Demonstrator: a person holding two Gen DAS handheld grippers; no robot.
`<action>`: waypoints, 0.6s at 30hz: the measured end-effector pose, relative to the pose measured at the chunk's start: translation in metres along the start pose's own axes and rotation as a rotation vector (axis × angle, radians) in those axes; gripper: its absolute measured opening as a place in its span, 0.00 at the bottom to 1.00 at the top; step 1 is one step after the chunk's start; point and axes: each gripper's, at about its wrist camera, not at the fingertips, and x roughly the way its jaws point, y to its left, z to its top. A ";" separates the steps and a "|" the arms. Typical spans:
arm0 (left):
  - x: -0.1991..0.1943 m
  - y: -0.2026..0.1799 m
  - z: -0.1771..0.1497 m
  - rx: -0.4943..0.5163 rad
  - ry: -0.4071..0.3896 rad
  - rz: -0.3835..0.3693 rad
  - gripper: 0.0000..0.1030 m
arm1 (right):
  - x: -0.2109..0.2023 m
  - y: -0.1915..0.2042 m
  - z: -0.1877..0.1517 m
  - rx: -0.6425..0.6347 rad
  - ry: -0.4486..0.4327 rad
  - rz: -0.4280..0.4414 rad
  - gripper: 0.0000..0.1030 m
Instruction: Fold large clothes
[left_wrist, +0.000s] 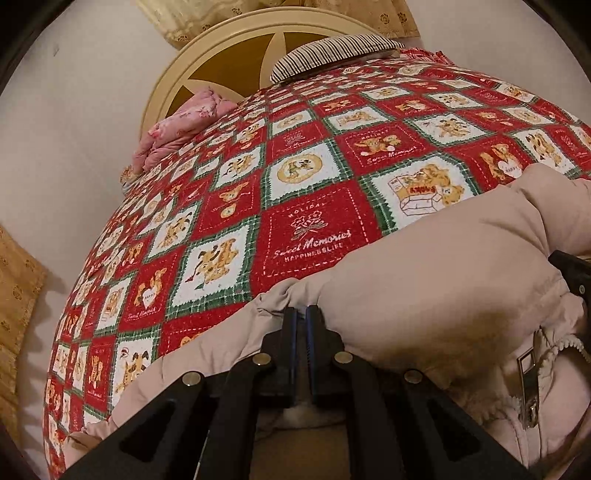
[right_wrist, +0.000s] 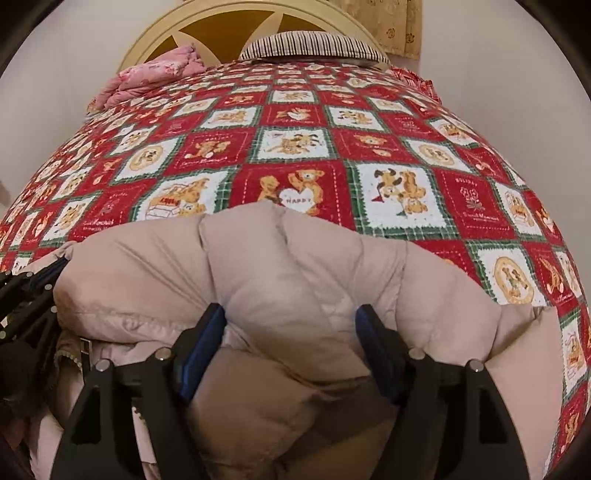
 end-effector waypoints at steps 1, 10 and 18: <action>0.000 -0.001 0.000 0.002 0.000 0.002 0.05 | 0.000 0.000 0.000 -0.002 -0.001 -0.002 0.73; 0.000 -0.002 0.000 0.007 0.000 0.009 0.05 | 0.001 0.002 0.000 -0.011 0.001 -0.012 0.73; 0.001 -0.003 0.001 0.011 0.001 0.014 0.05 | 0.002 0.003 0.001 -0.014 0.003 -0.014 0.73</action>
